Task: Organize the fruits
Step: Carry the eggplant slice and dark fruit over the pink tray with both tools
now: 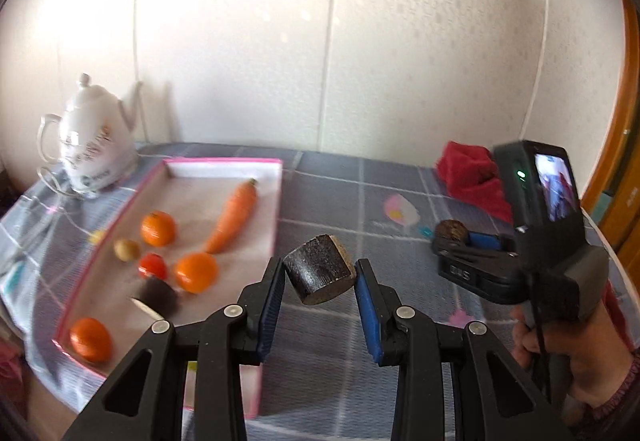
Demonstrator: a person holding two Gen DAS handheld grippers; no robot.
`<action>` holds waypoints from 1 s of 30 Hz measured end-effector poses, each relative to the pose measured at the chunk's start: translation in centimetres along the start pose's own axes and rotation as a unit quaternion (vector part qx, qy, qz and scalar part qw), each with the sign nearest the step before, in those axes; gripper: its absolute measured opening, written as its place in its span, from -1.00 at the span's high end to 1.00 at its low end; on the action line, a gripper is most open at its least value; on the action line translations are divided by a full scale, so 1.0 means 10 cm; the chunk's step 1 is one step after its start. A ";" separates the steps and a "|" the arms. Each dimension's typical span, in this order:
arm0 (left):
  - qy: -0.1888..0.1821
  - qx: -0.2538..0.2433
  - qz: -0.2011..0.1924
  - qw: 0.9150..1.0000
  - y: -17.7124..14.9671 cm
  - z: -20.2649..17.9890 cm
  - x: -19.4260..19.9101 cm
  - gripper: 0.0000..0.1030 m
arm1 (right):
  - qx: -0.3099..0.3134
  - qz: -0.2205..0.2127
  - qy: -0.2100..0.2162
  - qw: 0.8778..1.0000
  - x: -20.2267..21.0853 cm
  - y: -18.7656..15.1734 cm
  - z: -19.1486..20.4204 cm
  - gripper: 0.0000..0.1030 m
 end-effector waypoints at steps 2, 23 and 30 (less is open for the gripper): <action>0.013 0.004 -0.004 1.000 0.06 0.13 0.03 0.31 | 0.003 -0.008 0.002 1.000 0.05 0.01 0.07 0.20; 0.113 0.130 0.009 0.985 0.02 1.50 -0.18 0.31 | 0.100 -0.136 0.022 0.985 0.76 0.19 1.22 0.20; 0.132 0.140 0.015 0.981 -0.03 1.63 -0.20 0.31 | 0.116 -0.164 0.044 0.979 0.96 0.21 1.57 0.20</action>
Point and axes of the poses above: each gripper's, at about its wrist camera, not at the fingertips, and x roughly against the way its jaws point, z to its left, y to its top, the point moved 6 cm from there along -x, roughly the way its jaws point
